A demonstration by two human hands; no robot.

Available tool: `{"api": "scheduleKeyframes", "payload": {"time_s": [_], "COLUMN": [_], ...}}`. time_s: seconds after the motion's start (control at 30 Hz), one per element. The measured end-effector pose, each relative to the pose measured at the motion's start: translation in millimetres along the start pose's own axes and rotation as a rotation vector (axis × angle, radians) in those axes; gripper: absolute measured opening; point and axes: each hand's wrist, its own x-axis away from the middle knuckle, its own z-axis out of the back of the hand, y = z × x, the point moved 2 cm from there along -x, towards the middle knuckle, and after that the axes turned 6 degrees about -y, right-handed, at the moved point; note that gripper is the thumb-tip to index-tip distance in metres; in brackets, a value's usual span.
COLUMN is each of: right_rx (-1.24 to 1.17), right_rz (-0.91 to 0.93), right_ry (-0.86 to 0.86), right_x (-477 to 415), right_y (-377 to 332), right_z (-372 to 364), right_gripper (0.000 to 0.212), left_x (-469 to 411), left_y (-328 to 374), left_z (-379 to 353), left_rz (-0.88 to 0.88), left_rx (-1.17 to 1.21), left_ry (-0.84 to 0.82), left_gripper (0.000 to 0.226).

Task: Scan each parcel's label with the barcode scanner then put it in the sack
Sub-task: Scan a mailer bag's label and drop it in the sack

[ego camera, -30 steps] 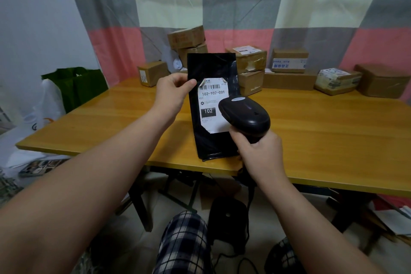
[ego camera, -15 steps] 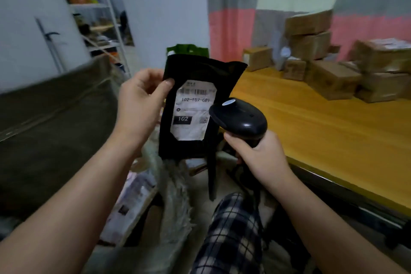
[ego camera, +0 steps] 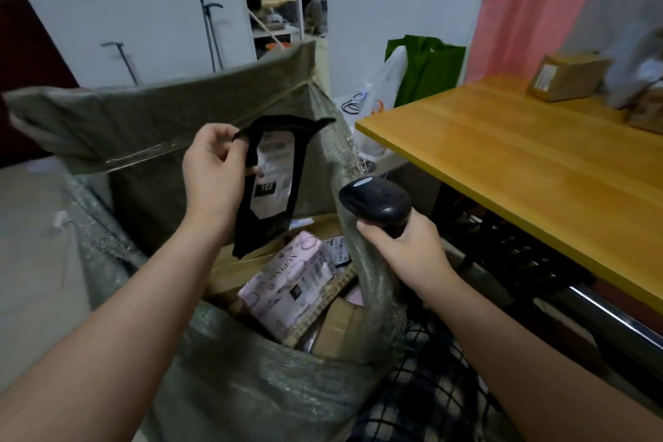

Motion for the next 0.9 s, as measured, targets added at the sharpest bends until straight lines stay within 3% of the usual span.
{"api": "scheduleKeyframes", "payload": {"time_s": [0.17,0.3,0.37,0.47,0.67,0.9], "right_rx": [0.017,0.013,0.015,-0.006,-0.066,-0.072], "right_rz": [-0.043,-0.086,-0.107,-0.148,-0.198,-0.162], "right_ry": [0.078,0.095,0.102,0.129,0.237,0.409], "right_x": [-22.3,-23.7,-19.9,-9.0,12.4,55.3], "right_y": [-0.4,10.2,17.0,27.4,32.1,18.3], "right_z": [-3.9,-3.8,-1.6,6.2,44.2,134.2], "right_gripper": [0.036,0.039,0.041,0.040,0.032,0.025], "left_x": [-3.1,18.8,28.4,34.5,41.8,81.1], "left_y": [-40.9,-106.7,-113.6,-95.0,-42.6,27.2], "left_z": [-18.5,-26.2,-29.4,-43.6,-86.3,-176.0], "left_rz": [0.075,0.316,0.350,0.250,-0.046,-0.221], "left_rx": [0.146,-0.153,-0.216,-0.269,-0.407,-0.221], "left_ry": [0.074,-0.138,-0.185,-0.302,-0.380,-0.597], "left_gripper": [0.019,0.023,0.024,0.009,0.033,0.026]}}
